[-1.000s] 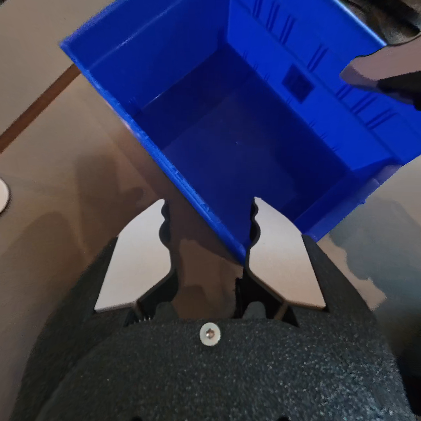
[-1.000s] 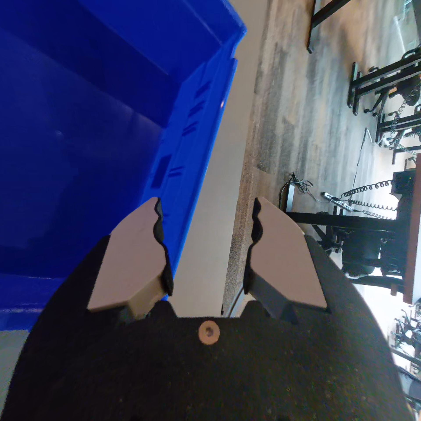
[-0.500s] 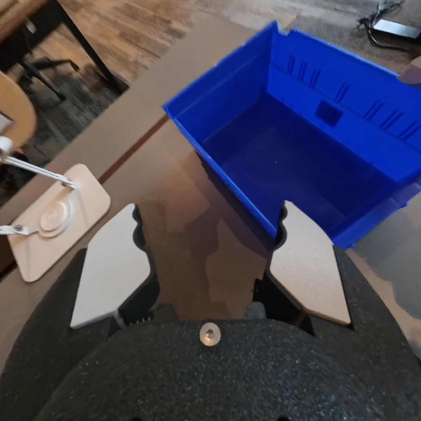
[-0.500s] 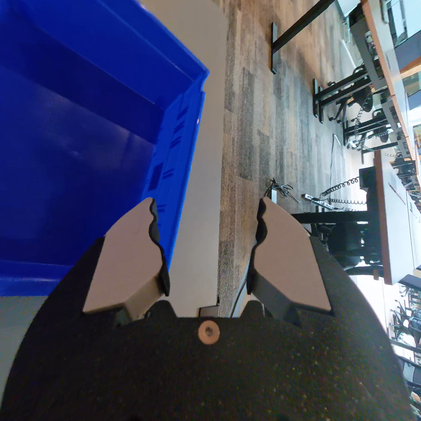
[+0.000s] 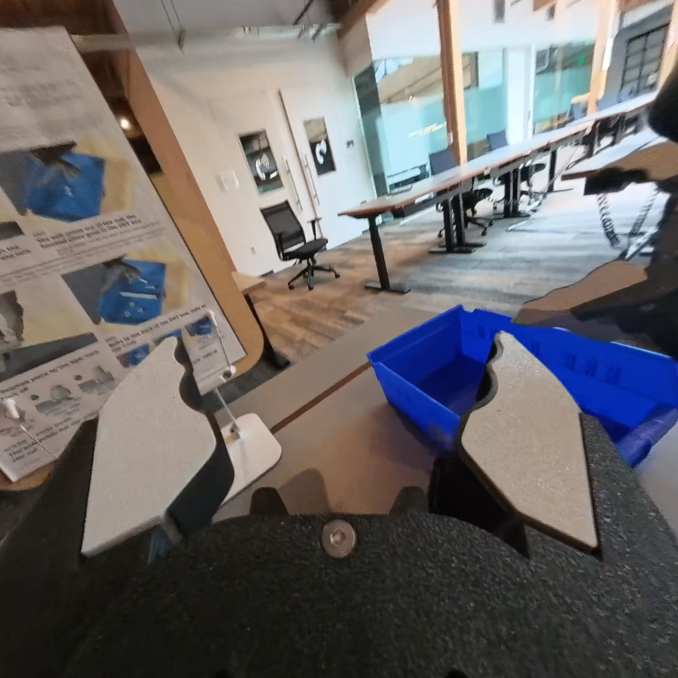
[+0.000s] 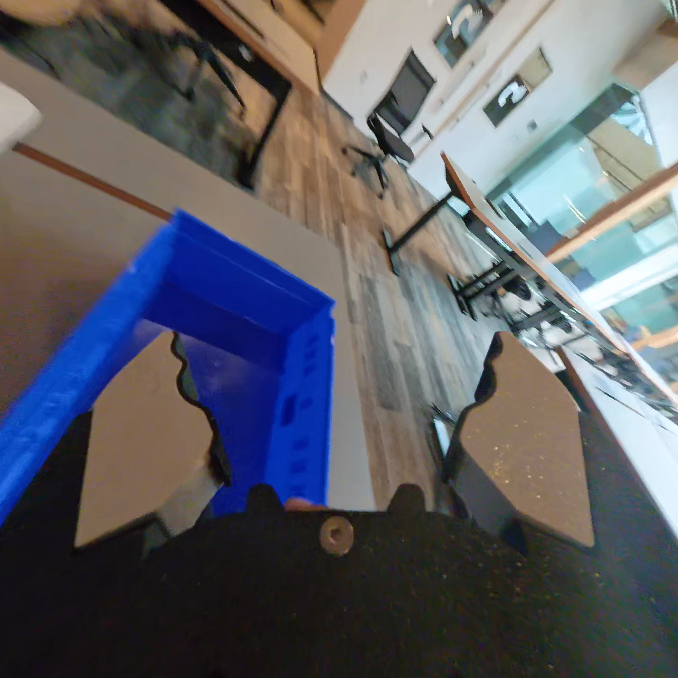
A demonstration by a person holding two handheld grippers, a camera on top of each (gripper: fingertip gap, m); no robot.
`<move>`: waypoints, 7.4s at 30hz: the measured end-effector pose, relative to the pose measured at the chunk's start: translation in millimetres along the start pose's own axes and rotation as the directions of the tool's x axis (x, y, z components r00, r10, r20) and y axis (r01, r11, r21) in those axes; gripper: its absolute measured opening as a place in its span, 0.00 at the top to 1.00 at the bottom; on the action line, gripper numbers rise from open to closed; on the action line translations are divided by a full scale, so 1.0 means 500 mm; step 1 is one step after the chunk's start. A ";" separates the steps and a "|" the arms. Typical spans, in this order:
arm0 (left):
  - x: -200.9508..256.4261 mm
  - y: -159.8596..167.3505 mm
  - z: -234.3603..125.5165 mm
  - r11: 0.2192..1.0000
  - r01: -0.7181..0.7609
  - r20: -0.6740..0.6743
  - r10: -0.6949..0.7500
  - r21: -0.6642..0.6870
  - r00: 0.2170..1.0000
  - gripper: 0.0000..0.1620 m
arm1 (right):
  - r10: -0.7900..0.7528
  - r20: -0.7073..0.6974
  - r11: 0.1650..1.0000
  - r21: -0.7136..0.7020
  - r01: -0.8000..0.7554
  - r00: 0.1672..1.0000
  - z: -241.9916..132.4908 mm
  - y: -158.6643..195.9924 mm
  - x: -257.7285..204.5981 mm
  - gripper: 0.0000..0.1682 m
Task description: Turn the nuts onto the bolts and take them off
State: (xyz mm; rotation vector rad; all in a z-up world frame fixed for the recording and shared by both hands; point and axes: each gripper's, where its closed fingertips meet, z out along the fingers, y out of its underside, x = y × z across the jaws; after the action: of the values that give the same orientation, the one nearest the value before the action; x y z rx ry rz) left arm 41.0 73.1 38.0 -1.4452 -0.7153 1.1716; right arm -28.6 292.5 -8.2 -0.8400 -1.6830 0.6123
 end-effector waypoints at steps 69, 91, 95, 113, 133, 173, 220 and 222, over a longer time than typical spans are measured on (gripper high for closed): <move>-0.760 0.686 -0.834 0.208 0.617 0.610 -0.104 -0.759 0.785 0.84 | -0.021 0.639 0.983 0.153 -0.100 0.769 -0.007 -0.259 -0.339 0.59; -0.665 0.417 -0.630 0.421 0.329 0.323 -0.088 -0.845 0.942 0.94 | -0.040 0.644 0.996 0.090 -0.024 0.764 -0.001 -0.231 -0.352 0.57; -0.559 0.380 -0.534 0.461 0.221 0.178 -0.135 -0.860 0.975 0.94 | -0.028 0.648 0.998 0.059 -0.014 0.761 0.000 -0.220 -0.352 0.57; -0.235 0.498 -0.344 0.394 -0.054 -0.155 -0.231 -0.918 0.960 0.94 | -0.009 0.643 1.000 0.008 0.005 0.766 0.007 -0.193 -0.335 0.56; -0.134 0.569 -0.322 0.366 -0.137 -0.238 -0.246 -0.920 0.940 0.94 | -0.018 0.637 1.000 0.005 0.020 0.770 0.006 -0.188 -0.330 0.56; -0.838 0.496 -0.532 0.299 0.412 0.385 -0.149 -0.861 0.911 0.60 | -0.042 0.626 0.997 -0.027 0.076 0.778 0.018 -0.174 -0.340 0.56; -0.908 0.790 -0.605 -0.199 0.656 0.686 -0.186 -0.728 0.704 0.89 | 0.002 0.592 0.996 -0.070 0.048 0.806 0.037 -0.149 -0.306 0.55; -0.909 0.775 -0.597 -0.180 0.640 0.665 -0.189 -0.747 0.723 0.89 | 0.003 0.592 0.996 -0.069 0.047 0.806 0.037 -0.149 -0.306 0.55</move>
State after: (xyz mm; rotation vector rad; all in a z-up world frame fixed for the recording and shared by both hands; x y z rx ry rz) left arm 102.1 -534.5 -232.1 -1.7590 -2.5264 0.0465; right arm -40.6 126.5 -48.0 -0.7214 -2.2966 0.8570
